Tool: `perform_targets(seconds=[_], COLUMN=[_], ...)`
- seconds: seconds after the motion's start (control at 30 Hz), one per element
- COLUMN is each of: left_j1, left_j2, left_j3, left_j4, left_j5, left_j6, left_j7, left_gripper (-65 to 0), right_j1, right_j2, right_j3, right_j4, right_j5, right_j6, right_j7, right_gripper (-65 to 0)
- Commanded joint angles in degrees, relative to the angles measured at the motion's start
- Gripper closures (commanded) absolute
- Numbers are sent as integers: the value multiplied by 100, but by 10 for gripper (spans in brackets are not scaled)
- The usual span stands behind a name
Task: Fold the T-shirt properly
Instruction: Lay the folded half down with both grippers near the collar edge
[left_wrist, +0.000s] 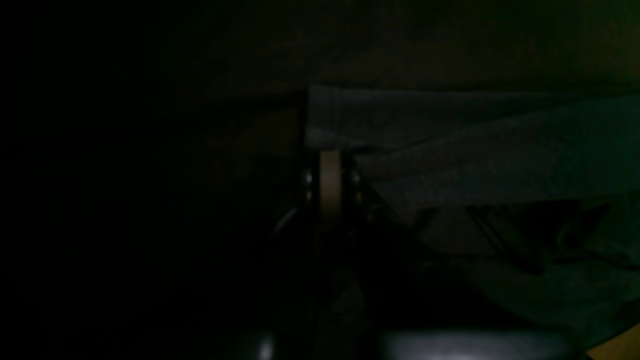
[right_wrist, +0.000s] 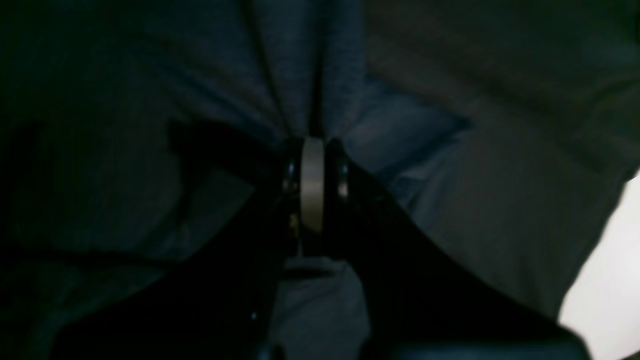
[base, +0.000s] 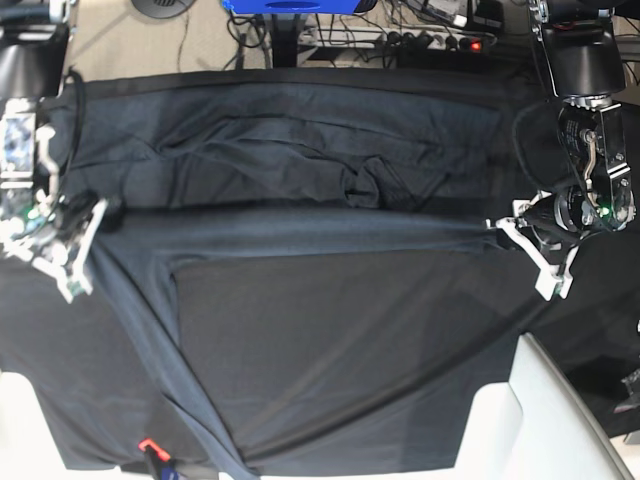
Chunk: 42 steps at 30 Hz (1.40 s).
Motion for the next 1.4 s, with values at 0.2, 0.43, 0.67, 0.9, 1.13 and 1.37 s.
perform_targets(seconds=[0.2,0.43,0.67,0.9,1.13,1.37], left_j1=[184,518,650,923,1020,976], left_j2=[-151,-160,-160,-151,-221,-371], left_j3=[-38,-38,-38,-38,-47,-47], left_j4=[324,798,851,1045,1045,1045], left_j5=[-43,-43,-79,-70,-52,-52], left_j6=[18,18,18,18,18,18], left_j7=[-71,-71,-71,-80,-80,-80], left_gripper=[0,0,0,0,0,0], right_j1=[-193,-325,-545,-650,-650,-650], right_j2=[-48,-136,-171,-171,-110,66], right_j3=[284,408,408,408,408,408], right_j4=[127,154,409,470,470,470], right_j5=[-3,-3,-3,-12,-12,-12], right_j6=[-26,-26,-26,-35,-35,-35], right_j7=[74,74,65,65,74,74], right_gripper=[0,0,0,0,0,0])
